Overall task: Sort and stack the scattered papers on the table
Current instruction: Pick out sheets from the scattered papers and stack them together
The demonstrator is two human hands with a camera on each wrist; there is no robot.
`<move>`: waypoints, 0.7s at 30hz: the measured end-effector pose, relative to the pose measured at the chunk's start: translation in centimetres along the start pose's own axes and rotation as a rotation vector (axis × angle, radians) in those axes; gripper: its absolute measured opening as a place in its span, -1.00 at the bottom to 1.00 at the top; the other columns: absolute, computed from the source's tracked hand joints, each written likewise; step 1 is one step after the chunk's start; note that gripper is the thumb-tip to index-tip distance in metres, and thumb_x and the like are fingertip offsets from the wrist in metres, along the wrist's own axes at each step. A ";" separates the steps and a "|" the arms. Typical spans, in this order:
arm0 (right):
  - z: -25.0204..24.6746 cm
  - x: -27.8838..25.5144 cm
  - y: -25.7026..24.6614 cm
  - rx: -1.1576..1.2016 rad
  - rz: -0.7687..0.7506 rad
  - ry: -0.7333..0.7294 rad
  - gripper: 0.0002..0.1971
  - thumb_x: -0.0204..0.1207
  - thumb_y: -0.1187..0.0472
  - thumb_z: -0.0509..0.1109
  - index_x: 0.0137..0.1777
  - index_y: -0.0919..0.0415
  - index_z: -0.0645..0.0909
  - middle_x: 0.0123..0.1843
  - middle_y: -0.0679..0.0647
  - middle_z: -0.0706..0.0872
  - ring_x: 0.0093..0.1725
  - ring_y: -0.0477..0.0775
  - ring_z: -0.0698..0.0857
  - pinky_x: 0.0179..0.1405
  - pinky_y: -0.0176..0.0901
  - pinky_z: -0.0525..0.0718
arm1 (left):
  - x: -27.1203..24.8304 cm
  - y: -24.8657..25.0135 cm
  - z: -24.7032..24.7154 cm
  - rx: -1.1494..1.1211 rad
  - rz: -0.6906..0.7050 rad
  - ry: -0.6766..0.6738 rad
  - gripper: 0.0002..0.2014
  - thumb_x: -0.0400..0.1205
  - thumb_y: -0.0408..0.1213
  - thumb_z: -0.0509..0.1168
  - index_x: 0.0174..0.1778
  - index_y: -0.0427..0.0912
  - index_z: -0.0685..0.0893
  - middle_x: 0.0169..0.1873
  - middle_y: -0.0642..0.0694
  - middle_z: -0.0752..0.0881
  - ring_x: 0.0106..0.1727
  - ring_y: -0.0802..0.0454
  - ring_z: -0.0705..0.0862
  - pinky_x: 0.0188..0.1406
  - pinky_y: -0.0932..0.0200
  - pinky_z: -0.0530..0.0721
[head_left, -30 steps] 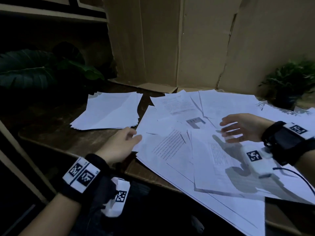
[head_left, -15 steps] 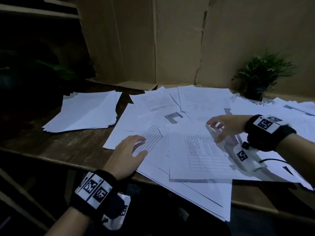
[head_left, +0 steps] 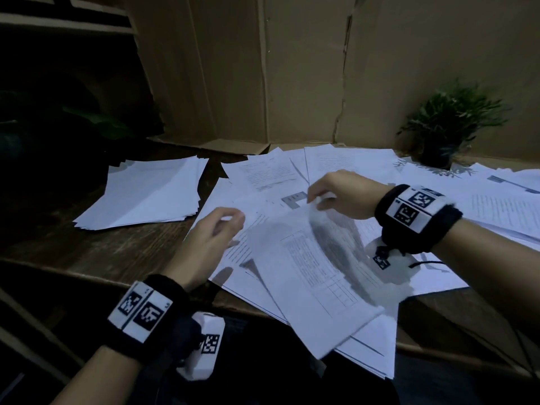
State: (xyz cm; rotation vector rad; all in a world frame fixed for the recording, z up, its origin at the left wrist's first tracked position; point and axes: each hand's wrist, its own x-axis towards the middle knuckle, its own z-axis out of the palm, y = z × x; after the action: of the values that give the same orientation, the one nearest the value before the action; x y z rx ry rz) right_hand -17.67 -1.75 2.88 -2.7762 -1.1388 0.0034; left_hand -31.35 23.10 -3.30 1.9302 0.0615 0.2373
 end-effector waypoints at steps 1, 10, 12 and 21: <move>-0.5 0.2 -1.4 -0.060 -0.056 0.026 -0.79 0.68 0.26 0.36 0.19 -0.01 0.73 0.03 -0.18 0.68 0.05 -0.09 0.55 0.16 -0.07 0.40 | 0.1 1.0 -0.1 0.034 0.016 -0.030 -0.54 0.52 0.33 0.28 0.23 0.16 0.62 0.11 0.06 0.76 0.17 0.22 0.71 0.27 0.10 0.63; 0.6 1.2 -3.0 -0.081 0.028 0.515 -0.34 0.50 0.07 0.54 0.59 0.02 0.43 0.59 0.13 0.42 0.64 0.17 0.30 0.65 0.34 0.07 | 0.3 0.5 2.2 0.021 0.007 -0.114 -0.72 0.73 -0.44 0.23 0.30 -0.10 0.66 0.15 0.05 0.78 0.18 0.14 0.74 0.19 0.16 0.66; 0.9 0.3 -1.0 0.106 0.302 0.542 -0.14 0.47 -0.07 0.51 0.69 0.18 0.23 0.66 0.28 0.28 0.67 0.32 0.24 0.61 0.31 0.24 | 0.7 -0.9 1.9 -0.137 -0.063 0.023 -0.74 0.74 -0.42 0.22 0.31 -0.16 0.66 0.14 0.00 0.79 0.20 0.02 0.75 0.17 0.08 0.69; 2.8 -2.9 3.6 0.647 0.542 -0.034 -0.72 0.70 0.17 0.35 0.01 0.46 0.66 -0.08 0.28 0.67 -0.10 0.18 0.61 -0.13 -0.04 0.53 | 1.7 -3.5 -0.2 -0.207 -0.112 0.320 -0.72 0.75 -0.40 0.22 0.38 -0.17 0.61 0.18 -0.02 0.73 0.24 -0.09 0.69 0.17 0.04 0.60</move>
State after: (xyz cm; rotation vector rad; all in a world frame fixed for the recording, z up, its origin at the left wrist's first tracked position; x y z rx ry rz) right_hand -17.40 -5.95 -0.50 -2.3844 -0.2676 0.3978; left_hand -29.49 24.83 -6.22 1.6626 0.3434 0.4573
